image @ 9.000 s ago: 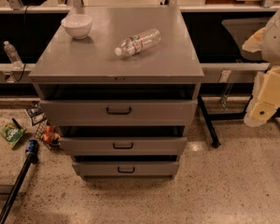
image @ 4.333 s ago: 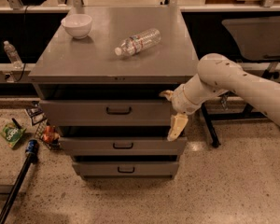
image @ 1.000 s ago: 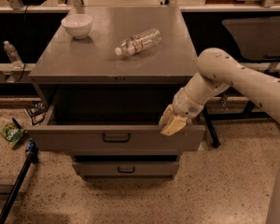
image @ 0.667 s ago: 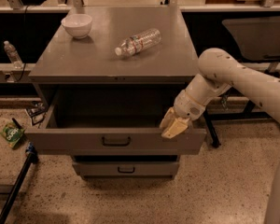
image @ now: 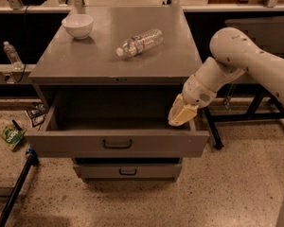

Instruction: Open top drawer

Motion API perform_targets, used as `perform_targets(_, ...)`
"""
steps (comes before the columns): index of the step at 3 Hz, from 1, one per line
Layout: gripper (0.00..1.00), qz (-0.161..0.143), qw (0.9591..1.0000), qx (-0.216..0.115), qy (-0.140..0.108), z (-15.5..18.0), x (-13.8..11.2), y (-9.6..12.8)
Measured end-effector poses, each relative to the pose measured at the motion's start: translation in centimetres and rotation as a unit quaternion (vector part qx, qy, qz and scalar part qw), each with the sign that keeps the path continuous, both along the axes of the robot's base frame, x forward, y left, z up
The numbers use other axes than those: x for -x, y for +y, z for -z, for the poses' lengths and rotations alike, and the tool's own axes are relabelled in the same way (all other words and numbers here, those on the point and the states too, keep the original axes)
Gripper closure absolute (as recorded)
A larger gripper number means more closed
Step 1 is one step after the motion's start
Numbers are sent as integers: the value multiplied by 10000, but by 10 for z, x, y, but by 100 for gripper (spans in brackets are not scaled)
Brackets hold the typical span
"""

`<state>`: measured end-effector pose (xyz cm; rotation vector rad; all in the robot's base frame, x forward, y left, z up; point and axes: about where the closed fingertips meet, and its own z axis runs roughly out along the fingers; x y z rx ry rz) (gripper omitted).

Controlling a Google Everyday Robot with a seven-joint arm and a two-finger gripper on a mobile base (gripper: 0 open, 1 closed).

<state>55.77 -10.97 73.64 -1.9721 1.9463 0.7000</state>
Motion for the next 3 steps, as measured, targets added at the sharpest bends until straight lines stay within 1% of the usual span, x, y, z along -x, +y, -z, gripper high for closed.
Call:
perform_targets(1,45,-32,9996,64,-265,-17,-13,-2)
perform_targets(3,93,-19,9992,69,-395,1,-24,6)
